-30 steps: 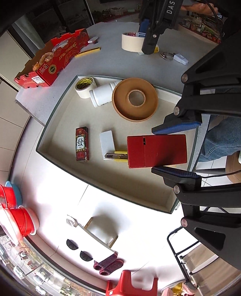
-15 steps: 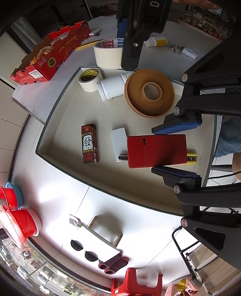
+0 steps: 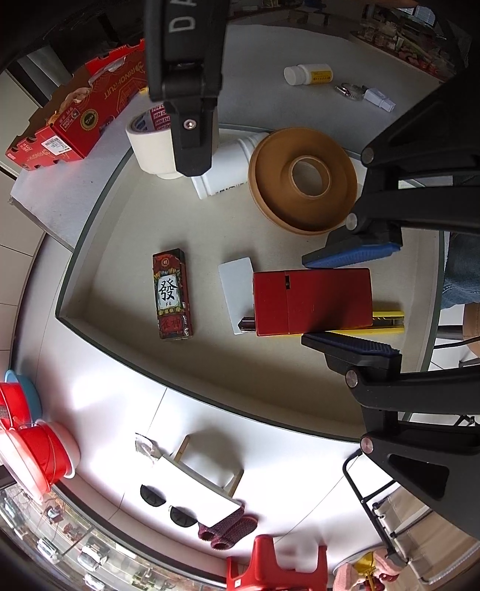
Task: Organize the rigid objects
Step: 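Open both grippers to release the tape roll and red case into the tray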
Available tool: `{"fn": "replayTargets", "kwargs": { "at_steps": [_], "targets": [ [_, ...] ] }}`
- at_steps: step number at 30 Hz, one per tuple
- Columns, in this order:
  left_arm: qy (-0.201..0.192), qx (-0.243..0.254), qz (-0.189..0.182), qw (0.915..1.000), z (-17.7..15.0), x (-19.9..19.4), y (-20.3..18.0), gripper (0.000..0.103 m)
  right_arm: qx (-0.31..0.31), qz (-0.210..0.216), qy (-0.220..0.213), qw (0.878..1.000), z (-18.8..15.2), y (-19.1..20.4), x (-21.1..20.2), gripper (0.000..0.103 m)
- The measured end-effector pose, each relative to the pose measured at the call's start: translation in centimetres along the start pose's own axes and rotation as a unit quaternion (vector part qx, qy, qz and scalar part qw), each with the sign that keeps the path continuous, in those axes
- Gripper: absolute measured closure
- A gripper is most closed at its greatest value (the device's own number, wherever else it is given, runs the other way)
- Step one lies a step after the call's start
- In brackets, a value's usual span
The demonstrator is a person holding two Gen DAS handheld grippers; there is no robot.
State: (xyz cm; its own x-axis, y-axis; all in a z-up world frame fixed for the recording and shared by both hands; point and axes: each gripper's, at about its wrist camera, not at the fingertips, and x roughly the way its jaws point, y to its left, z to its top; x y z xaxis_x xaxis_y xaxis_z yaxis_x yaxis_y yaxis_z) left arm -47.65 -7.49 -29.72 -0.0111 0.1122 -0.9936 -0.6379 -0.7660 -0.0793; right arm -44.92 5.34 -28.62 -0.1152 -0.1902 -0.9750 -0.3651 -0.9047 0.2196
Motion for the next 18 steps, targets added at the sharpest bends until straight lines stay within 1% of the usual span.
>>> {"fn": "replayTargets", "kwargs": {
  "at_steps": [7, 13, 14, 15, 16, 17, 18],
  "targets": [
    [0.009, 0.002, 0.006, 0.9999, 0.4, 0.9, -0.1, 0.065, -0.006, -0.009, 0.015, 1.0, 0.7, 0.6, 1.5, 0.05],
    [0.015, 0.004, 0.011, 0.9998, 0.4, 1.3, -0.3, 0.064, -0.01, -0.015, 0.017, 1.0, 1.3, 0.9, 2.2, 0.05],
    [0.017, 0.004, 0.012, 0.9998, 0.4, 1.4, -0.2, 0.058, -0.012, -0.015, 0.018, 1.0, 1.4, 1.0, 2.2, 0.049],
    [0.016, 0.003, 0.014, 0.9998, 0.4, 1.4, -0.2, 0.052, -0.013, -0.015, 0.019, 1.0, 1.5, 1.0, 2.3, 0.046],
    [0.014, 0.002, 0.018, 0.9997, 0.5, 1.4, -0.2, 0.035, -0.016, -0.013, 0.021, 1.0, 1.5, 1.0, 2.2, 0.039],
    [0.009, 0.001, 0.025, 0.9996, 0.5, 1.2, -0.2, 0.022, -0.017, -0.011, 0.02, 1.0, 1.5, 1.0, 2.1, 0.019],
    [0.003, 0.0, 0.031, 0.9995, 0.5, 1.1, -0.1, 0.021, -0.017, -0.012, 0.012, 1.0, 1.5, 1.0, 1.8, 0.011]
  ]
}}
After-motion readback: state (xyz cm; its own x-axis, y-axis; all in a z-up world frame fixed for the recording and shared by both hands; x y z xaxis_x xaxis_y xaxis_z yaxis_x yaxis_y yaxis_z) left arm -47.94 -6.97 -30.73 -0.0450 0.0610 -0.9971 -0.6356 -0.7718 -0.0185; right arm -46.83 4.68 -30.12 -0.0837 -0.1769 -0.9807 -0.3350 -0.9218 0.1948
